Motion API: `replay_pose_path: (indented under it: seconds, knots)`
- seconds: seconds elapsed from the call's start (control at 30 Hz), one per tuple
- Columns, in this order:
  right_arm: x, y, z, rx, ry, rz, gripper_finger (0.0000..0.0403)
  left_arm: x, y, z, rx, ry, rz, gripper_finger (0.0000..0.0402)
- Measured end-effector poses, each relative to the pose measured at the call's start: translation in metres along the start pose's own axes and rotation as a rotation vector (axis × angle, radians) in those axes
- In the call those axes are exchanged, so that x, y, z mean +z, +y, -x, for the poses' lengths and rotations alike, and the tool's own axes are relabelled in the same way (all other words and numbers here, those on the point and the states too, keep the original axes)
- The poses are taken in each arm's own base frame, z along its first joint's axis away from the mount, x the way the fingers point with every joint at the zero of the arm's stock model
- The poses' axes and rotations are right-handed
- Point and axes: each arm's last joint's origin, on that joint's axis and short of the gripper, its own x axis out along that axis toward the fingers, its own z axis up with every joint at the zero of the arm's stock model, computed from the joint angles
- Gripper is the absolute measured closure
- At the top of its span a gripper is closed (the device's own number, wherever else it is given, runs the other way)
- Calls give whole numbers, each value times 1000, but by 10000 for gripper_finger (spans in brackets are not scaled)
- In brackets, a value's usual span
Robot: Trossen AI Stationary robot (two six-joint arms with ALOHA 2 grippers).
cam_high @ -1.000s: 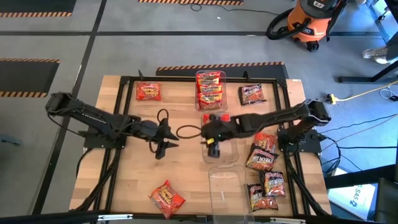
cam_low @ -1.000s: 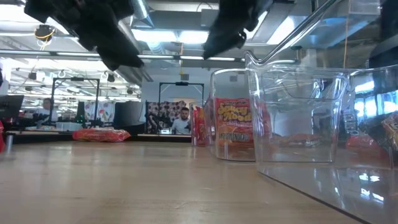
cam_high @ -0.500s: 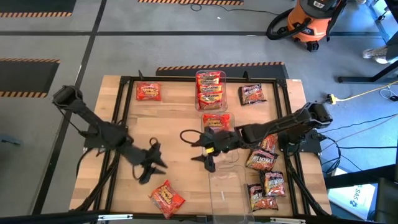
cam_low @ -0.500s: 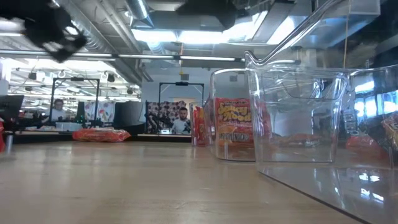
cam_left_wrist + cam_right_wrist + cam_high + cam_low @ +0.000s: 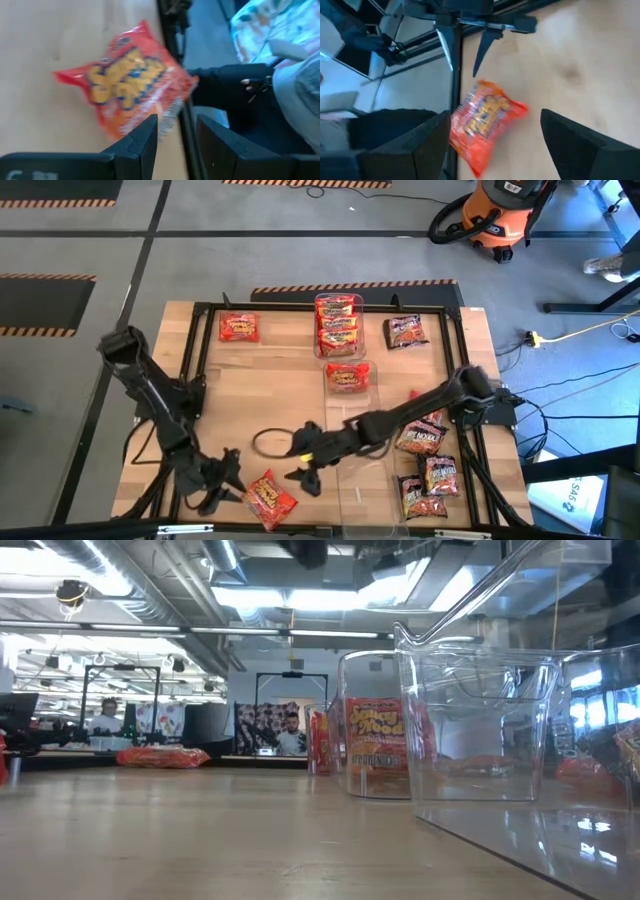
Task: Sort Maruchan noodles
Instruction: Put the orange noodle pack into the middle transparent bin
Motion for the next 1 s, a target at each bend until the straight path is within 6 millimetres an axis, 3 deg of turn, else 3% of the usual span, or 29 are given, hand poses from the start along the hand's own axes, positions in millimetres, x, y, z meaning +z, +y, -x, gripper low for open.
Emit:
replay_pose_path:
  seconds: [0.17,0.37,0.73,1.0]
  knots:
    - [-6,2,-40,-1,117,-116,123,-14,-8,-12,-31,-34,-8,273]
    - [-29,-14,-83,-4,223,-297,123,-28,-5,-33,-28,-34,-10,273]
    - [-54,-26,-111,-4,272,-450,123,-43,9,-53,60,-40,-13,273]
    - [-54,-24,-117,75,266,-487,123,-36,22,-63,120,-64,12,273]
